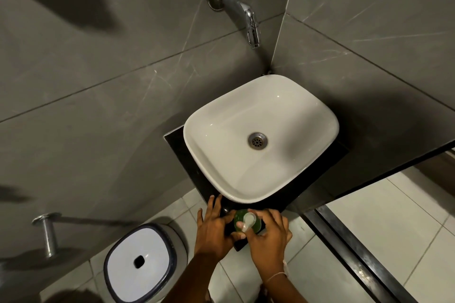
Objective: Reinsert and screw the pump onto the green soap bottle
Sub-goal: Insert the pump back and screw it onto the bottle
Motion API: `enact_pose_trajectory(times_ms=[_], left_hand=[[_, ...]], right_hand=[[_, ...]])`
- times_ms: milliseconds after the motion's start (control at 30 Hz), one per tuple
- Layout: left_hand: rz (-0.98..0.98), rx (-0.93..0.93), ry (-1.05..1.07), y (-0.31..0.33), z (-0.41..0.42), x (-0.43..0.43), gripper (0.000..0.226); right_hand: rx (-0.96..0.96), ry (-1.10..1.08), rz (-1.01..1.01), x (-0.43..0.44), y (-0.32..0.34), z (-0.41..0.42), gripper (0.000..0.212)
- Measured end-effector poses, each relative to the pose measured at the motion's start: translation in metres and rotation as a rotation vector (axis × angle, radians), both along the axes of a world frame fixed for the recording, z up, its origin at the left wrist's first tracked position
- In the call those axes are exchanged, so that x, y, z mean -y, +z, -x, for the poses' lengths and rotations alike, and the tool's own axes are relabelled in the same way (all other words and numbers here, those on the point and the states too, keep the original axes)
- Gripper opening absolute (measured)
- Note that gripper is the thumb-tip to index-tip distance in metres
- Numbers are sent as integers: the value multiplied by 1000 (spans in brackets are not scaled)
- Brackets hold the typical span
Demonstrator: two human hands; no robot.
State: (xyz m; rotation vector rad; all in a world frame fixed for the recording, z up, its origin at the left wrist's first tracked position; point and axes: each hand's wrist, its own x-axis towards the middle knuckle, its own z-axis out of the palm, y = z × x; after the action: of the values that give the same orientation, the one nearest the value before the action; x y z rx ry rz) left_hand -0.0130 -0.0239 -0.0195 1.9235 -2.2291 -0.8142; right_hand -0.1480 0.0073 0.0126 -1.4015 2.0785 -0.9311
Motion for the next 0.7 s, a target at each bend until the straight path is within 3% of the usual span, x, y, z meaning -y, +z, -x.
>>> enact_pose_trajectory(times_ms=[133,300,533,700], left_hand=[[5,-11,24,0,-1,-2,54],[17,-15,11,1,-1,-1,59],[20,-10,37,3,1,-3,57],[11,6,23,0,1,-3,62]], right_hand=[[-3,-82,-72,10,7,-10,47],[-45,55,7,-3,0,3,49],[-8,-82,-24,9,8,-8,53],[-35,42,23,-3,2,7,51]])
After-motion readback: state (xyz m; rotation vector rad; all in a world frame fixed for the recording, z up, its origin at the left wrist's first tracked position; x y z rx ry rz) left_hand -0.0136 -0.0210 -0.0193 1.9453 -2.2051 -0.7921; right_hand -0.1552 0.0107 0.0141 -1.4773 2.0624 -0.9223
